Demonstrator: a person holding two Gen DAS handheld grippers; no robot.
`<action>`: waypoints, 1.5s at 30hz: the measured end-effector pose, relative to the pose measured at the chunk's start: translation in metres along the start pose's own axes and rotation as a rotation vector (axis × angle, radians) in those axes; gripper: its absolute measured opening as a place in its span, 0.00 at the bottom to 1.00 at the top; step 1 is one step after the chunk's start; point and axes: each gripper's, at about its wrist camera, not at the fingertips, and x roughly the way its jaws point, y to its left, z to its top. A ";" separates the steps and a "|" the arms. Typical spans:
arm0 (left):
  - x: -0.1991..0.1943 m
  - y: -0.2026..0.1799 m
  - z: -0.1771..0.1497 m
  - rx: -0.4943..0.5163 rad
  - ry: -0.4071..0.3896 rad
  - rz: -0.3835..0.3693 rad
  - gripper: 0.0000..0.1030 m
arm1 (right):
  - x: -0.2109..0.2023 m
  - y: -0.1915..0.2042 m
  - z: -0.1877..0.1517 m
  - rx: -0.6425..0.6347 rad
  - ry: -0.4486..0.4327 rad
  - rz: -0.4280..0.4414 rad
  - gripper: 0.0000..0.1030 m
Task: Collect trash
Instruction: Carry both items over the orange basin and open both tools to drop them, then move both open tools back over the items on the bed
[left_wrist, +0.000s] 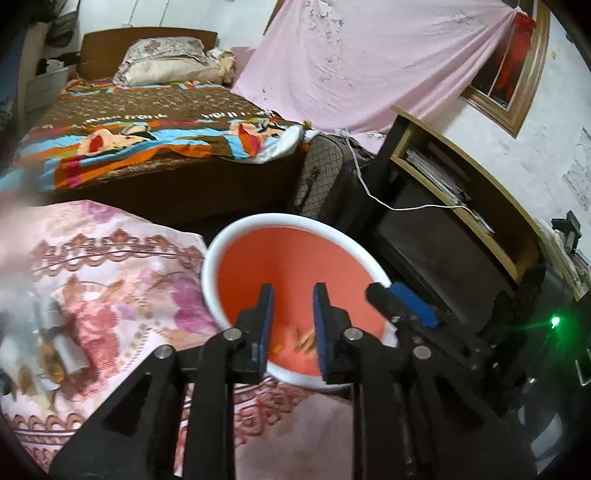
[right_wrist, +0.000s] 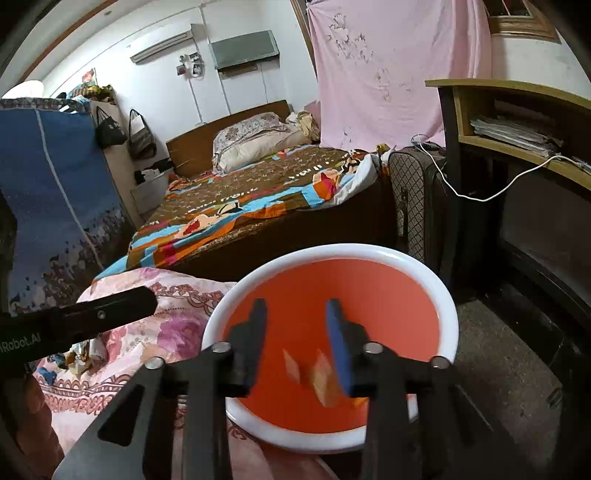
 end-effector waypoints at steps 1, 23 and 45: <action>-0.003 0.002 -0.001 0.000 -0.006 0.009 0.56 | -0.003 0.002 0.000 -0.002 -0.007 -0.002 0.35; -0.177 0.085 -0.061 -0.017 -0.509 0.439 0.99 | -0.101 0.123 -0.008 -0.183 -0.434 0.141 1.00; -0.224 0.156 -0.124 -0.047 -0.561 0.575 0.99 | -0.082 0.220 -0.060 -0.499 -0.427 0.280 1.00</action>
